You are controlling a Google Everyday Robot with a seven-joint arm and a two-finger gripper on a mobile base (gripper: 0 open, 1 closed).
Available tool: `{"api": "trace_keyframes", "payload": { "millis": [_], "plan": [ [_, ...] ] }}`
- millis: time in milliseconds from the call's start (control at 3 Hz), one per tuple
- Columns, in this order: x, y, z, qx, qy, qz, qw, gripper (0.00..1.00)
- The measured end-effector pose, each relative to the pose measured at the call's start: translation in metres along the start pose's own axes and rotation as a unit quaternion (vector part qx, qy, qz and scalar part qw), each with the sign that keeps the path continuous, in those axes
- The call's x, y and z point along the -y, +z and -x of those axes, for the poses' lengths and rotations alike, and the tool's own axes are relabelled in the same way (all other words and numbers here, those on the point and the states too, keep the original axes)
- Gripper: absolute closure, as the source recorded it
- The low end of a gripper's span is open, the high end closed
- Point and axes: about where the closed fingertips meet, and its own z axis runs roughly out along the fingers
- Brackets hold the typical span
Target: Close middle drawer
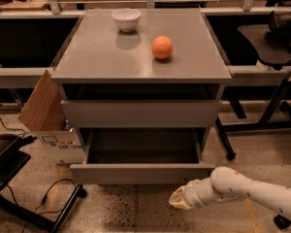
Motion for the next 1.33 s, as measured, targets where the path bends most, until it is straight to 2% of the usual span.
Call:
{"api": "trace_keyframes", "payload": {
  "millis": [333, 667, 1000, 1333],
  "plan": [
    [0.015, 0.006, -0.001, 0.005, -0.001, 0.0, 1.0, 1.0],
    [0.068, 0.017, 0.009, 0.017, -0.011, -0.008, 0.9998, 1.0],
    [0.091, 0.016, 0.013, 0.022, -0.013, -0.018, 0.9995, 1.0],
    [0.142, -0.007, 0.015, 0.032, 0.002, -0.061, 0.9976, 1.0]
  ]
}}
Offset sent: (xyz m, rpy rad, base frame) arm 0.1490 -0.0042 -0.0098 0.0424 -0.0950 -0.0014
